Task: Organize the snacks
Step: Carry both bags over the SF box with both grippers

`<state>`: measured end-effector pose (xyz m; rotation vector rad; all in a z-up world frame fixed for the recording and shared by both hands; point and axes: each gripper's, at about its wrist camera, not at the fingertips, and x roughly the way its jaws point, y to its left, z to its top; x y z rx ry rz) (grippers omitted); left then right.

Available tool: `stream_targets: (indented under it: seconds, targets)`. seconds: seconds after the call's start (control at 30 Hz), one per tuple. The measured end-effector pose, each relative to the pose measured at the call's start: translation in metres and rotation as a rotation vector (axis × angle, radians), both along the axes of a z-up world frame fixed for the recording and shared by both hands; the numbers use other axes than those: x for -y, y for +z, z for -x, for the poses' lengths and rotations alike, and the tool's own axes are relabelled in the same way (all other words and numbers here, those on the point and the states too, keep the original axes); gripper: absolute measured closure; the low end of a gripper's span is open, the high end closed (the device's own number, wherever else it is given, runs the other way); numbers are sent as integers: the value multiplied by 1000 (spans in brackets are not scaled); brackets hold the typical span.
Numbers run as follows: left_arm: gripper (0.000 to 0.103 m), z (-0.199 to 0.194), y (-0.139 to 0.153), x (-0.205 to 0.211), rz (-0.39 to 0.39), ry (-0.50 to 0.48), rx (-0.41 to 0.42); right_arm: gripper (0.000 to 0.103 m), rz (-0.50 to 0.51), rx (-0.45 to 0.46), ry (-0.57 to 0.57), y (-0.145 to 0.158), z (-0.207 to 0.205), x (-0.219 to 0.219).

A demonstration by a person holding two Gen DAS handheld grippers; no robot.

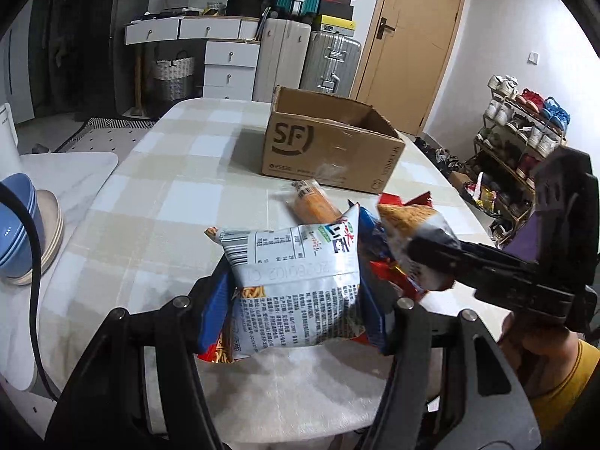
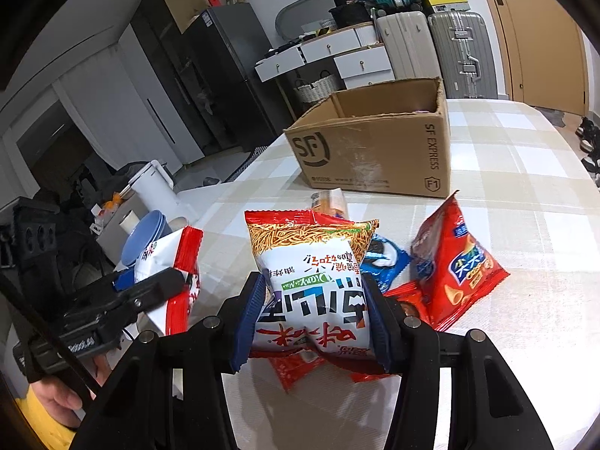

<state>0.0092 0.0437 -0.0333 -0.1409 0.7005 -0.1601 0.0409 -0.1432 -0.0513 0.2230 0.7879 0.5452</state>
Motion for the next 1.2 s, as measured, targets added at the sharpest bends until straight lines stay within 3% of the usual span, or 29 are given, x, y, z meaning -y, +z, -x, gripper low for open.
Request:
stream_targets:
  seconds: [0.43, 0.63, 0.97, 1.2]
  targets:
    - [45, 38, 11, 3, 78, -47, 2, 51, -19, 18, -19, 10, 13, -6]
    - [45, 22, 20, -5, 89, -37, -15, 51, -56, 56, -17, 24, 18, -1]
    - [45, -19, 76, 8, 47, -81, 49, 51, -64, 96, -23, 57, 6, 10]
    - [45, -61, 103, 16, 34, -111, 37, 51, -67, 152, -25, 95, -17, 13]
